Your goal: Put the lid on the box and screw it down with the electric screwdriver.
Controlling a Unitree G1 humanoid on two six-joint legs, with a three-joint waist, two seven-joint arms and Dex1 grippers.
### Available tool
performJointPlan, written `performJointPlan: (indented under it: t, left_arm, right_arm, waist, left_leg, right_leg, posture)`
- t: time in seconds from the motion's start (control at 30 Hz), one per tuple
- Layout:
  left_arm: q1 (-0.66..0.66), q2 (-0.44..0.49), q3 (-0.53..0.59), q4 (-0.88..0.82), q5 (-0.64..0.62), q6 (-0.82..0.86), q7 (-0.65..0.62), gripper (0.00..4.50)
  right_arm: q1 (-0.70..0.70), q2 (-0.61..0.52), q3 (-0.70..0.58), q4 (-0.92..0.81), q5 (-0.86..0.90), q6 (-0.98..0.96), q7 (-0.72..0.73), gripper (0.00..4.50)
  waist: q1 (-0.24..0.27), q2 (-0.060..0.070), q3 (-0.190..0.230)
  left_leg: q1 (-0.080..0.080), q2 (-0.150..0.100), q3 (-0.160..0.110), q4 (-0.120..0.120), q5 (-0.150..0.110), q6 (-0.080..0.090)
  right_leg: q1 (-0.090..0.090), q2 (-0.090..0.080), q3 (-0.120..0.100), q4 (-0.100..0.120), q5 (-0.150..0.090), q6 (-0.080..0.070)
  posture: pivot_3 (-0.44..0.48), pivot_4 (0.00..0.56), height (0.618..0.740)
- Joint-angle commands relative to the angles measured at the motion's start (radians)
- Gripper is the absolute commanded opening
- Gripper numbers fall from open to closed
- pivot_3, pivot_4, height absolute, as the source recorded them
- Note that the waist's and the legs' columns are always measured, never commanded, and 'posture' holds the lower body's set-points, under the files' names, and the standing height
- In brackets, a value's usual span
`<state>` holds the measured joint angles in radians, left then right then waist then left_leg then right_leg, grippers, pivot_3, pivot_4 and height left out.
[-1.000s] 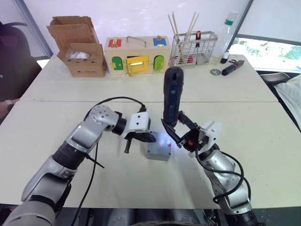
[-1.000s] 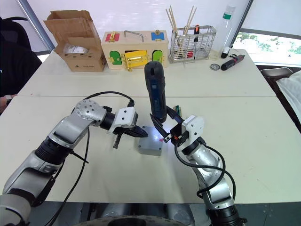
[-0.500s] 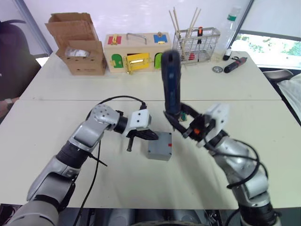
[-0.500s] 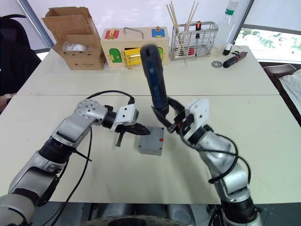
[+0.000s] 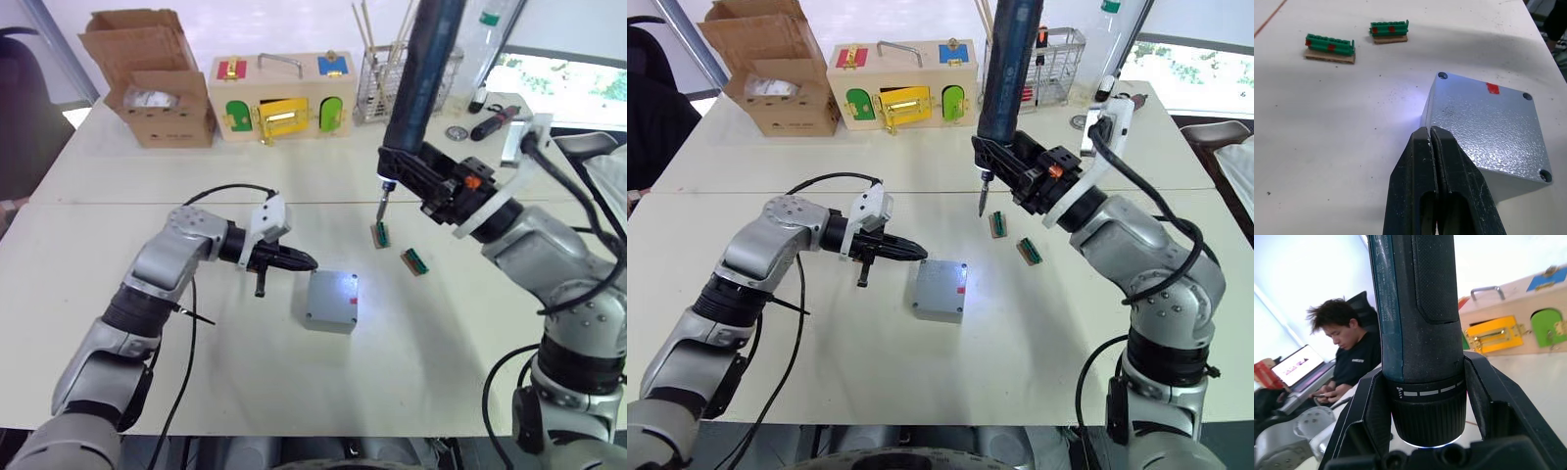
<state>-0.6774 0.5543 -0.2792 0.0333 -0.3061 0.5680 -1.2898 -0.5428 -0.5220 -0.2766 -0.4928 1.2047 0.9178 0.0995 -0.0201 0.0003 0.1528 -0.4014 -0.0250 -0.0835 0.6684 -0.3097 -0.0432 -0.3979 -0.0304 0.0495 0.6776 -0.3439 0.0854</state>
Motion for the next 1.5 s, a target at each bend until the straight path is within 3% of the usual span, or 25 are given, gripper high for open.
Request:
performJointPlan:
  t: [0.03,0.1,0.23,0.4,0.7,1.0,1.07,1.27,1.5]
  left_arm:
    - [-0.025,0.005,0.039,-0.034,-0.022,-0.004,0.014,0.0]
    - [-0.06,0.007,0.052,-0.02,-0.032,-0.011,0.007,0.0]
    - [-0.108,0.023,0.038,-0.051,-0.052,-0.032,-0.061,0.0]
    - [-0.11,0.034,-0.013,-0.161,-0.069,-0.058,-0.137,0.0]
    - [-0.064,0.014,-0.072,-0.145,-0.015,-0.144,-0.118,0.0]
    - [-0.043,-0.013,-0.054,-0.126,-0.024,-0.124,-0.054,0.0]
    - [-0.039,-0.017,-0.051,-0.128,-0.035,-0.108,-0.047,0.0]
    - [-0.022,0.007,-0.04,-0.144,-0.043,-0.084,-0.03,0.0]
    - [-0.012,0.023,-0.009,-0.112,-0.036,-0.063,0.023,0.0]
  right_arm:
    - [-0.055,-0.145,-0.05,0.075,0.288,0.121,-0.132,1.84]
    - [-0.052,-0.294,-0.062,0.151,0.424,0.207,-0.16,1.84]
    - [0.043,-0.576,-0.076,0.274,0.518,0.357,-0.141,1.84]
    - [0.241,-0.749,-0.108,0.344,0.422,0.476,-0.07,1.84]
    - [0.43,-0.73,-0.159,0.445,0.286,0.525,0.017,1.84]
    - [0.369,-0.658,-0.101,0.484,0.119,0.537,0.087,1.84]
    - [0.354,-0.644,-0.085,0.492,0.072,0.526,0.109,2.83]
    - [0.344,-0.624,-0.053,0.479,-0.055,0.506,0.179,4.44]
    - [0.337,-0.607,-0.082,0.438,-0.172,0.427,0.267,4.49]
  waist:
    - [0.003,0.0,0.0]
    - [0.011,0.0,0.003]
    - [0.018,-0.002,0.006]
    - [0.01,-0.002,0.006]
    - [0.009,-0.001,0.006]
    - [0.009,-0.001,0.006]
    - [0.009,-0.001,0.006]
    - [0.011,-0.001,0.006]
    - [0.01,-0.001,0.006]
  left_leg:
    - [-0.002,0.0,0.0,0.001,0.0,0.0]
    - [-0.006,0.0,-0.001,0.005,0.0,0.0]
    - [-0.01,-0.001,-0.001,0.014,-0.004,0.007]
    - [-0.008,0.0,0.0,0.015,-0.005,0.01]
    - [-0.006,0.001,0.002,0.015,-0.006,0.01]
    - [-0.006,0.0,0.002,0.016,-0.006,0.01]
    - [-0.006,0.0,0.002,0.016,-0.006,0.01]
    - [-0.006,0.0,0.002,0.016,-0.006,0.01]
    - [-0.006,0.0,0.002,0.016,-0.006,0.01]
  right_leg:
    - [-0.002,0.0,0.0,0.003,0.0,0.0]
    - [-0.005,-0.001,-0.001,0.004,0.0,0.0]
    - [-0.005,-0.001,-0.002,0.005,0.0,0.0]
    - [-0.003,0.0,-0.001,0.005,0.0,0.0]
    - [-0.003,0.002,0.001,0.008,0.0,0.0]
    - [-0.002,0.002,0.001,0.007,0.0,0.0]
    - [-0.002,0.002,0.001,0.007,0.0,0.0]
    - [-0.002,0.002,0.001,0.007,0.0,0.0]
    - [-0.002,0.002,0.001,0.008,0.0,0.0]
  posture:
    - [0.0,0.15,0.74]
    - [0.0,0.15,0.74]
    - [0.0,0.15,0.74]
    - [0.0,0.15,0.74]
    - [0.0,0.15,0.74]
    - [0.0,0.15,0.74]
    - [0.0,0.15,0.74]
    - [0.0,0.15,0.74]
    - [0.0,0.15,0.74]
